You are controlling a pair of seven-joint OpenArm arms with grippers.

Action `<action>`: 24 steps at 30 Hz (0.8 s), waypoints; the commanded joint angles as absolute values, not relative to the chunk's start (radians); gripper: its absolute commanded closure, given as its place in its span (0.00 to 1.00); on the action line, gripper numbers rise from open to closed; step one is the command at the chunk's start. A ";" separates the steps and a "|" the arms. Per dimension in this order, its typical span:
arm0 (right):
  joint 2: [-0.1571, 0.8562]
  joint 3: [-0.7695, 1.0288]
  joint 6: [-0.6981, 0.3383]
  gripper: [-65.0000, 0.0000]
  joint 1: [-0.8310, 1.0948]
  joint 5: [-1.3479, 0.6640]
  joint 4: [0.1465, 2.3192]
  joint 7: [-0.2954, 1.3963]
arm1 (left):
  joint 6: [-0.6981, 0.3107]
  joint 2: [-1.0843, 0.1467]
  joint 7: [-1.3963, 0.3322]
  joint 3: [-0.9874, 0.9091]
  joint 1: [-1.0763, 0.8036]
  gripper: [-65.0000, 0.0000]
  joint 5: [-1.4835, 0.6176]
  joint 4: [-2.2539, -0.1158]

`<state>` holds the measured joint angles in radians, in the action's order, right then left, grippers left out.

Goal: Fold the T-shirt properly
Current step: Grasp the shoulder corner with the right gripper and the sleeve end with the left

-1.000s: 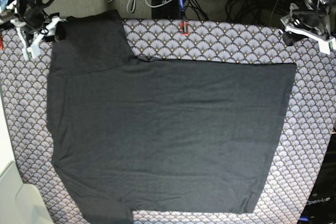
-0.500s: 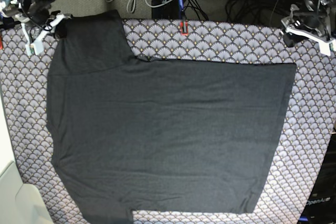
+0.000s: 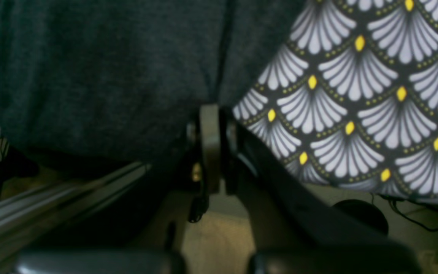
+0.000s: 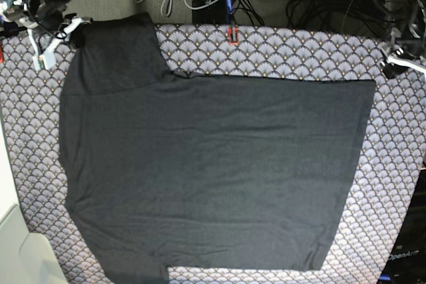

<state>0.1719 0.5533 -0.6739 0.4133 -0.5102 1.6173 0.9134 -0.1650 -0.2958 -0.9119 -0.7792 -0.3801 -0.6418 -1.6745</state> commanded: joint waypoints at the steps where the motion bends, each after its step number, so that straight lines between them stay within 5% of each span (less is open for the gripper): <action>1: 0.171 0.545 -0.677 1.00 0.429 -0.469 1.609 0.984 | -0.168 -0.320 -0.897 -0.788 -0.364 0.50 -0.650 -1.661; 13: 0.171 0.545 -0.677 1.00 0.429 -0.469 1.609 0.984 | -0.234 -0.344 -0.858 -0.648 -0.189 0.51 -0.395 -1.534; 24: 0.171 0.545 -0.677 1.00 0.429 -0.469 1.609 0.984 | -0.260 -0.340 -0.825 -0.605 -0.124 0.51 -0.369 -1.417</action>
<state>0.1719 0.5533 -0.6746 0.4133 -0.5110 1.6173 0.9123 -0.2588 -0.3187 -0.8410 -0.6003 -0.1368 -0.3599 -1.3991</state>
